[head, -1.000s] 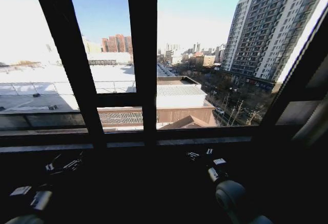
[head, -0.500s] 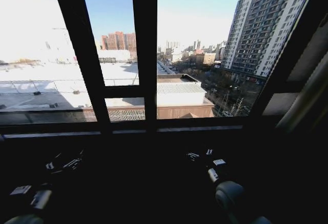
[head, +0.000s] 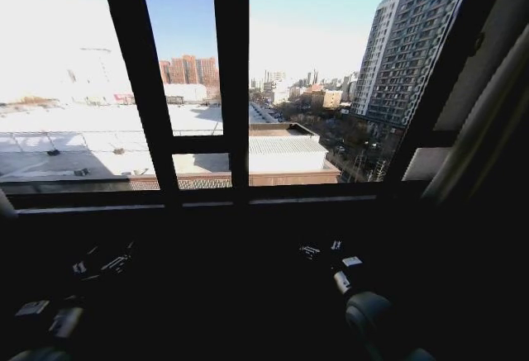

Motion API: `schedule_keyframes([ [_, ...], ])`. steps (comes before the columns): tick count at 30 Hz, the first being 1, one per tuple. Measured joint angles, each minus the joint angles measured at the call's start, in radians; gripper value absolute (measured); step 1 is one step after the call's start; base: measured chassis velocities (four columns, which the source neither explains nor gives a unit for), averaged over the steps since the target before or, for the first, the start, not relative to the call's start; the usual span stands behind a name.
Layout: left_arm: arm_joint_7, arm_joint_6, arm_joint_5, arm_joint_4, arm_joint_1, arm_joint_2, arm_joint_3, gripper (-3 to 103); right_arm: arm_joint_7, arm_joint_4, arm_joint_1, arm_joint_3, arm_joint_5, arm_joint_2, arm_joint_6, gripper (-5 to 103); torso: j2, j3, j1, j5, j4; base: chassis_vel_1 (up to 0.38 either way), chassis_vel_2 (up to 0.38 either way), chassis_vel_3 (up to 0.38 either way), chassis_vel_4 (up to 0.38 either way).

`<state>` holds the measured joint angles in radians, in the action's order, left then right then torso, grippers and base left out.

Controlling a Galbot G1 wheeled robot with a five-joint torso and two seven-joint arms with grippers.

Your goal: Open the curtains by pulling them apart, changing their state from closed to fully open.

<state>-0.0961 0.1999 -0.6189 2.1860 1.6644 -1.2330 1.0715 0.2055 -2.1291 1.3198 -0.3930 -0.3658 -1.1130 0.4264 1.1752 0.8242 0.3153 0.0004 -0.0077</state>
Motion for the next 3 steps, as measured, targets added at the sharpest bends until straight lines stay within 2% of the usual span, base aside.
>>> schedule_keyframes([
  [2, 0.000, 0.000, 0.000, 0.003, 0.004, -0.002, -0.001, 100, 0.000, 0.001, 0.002, -0.001, 0.000, 0.000, -0.001, 100, 0.000, 0.000, 0.000, 0.0000, 0.0001, -0.031, 0.046, 0.069, -0.022],
  [3, 0.000, 0.000, 0.000, 0.004, 0.008, -0.004, -0.002, 100, 0.001, 0.001, 0.003, -0.001, 0.000, 0.000, -0.002, 100, 0.000, 0.000, 0.000, 0.0000, 0.0001, 0.000, 0.000, 0.000, 0.000],
])
